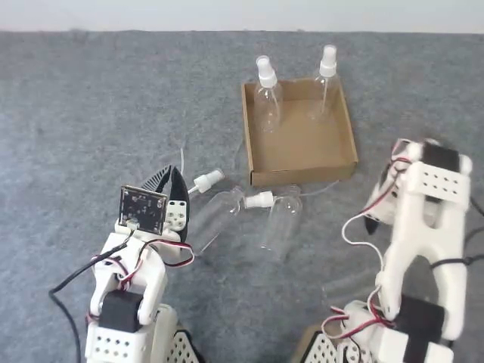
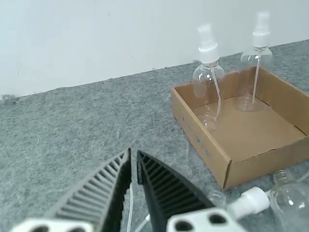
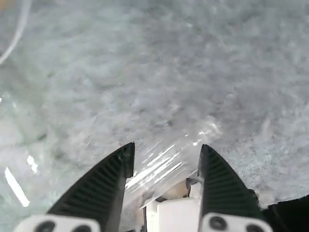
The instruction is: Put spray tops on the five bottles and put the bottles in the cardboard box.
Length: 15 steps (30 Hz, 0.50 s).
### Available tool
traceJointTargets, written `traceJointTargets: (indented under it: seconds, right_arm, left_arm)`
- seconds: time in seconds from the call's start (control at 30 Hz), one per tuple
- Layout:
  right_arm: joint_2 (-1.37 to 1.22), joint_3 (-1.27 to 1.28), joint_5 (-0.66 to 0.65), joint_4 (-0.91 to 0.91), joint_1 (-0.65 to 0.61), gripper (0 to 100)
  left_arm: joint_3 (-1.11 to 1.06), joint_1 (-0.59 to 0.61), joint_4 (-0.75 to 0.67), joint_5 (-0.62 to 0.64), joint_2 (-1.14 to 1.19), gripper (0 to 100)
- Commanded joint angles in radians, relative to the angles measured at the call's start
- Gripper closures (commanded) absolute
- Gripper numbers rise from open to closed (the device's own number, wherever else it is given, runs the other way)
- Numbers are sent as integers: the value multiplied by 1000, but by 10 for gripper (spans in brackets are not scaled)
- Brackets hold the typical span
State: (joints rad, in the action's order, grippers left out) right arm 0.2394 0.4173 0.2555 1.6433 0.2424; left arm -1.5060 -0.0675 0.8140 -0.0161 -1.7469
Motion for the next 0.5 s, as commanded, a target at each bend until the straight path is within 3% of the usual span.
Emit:
traceJointTargets:
  seconds: [0.0, 0.33, 0.47]
  right_arm:
    - [71, 66, 11, -76, 145, 828]
    - [208, 222, 9, -97, 199, 791]
    - [208, 338, 9, -229, 197, 793]
  left_arm:
    - [8, -6, -32, -8, -6, 988]
    - [5, -6, -34, -8, -6, 988]
    - [5, -6, -34, -8, -6, 988]
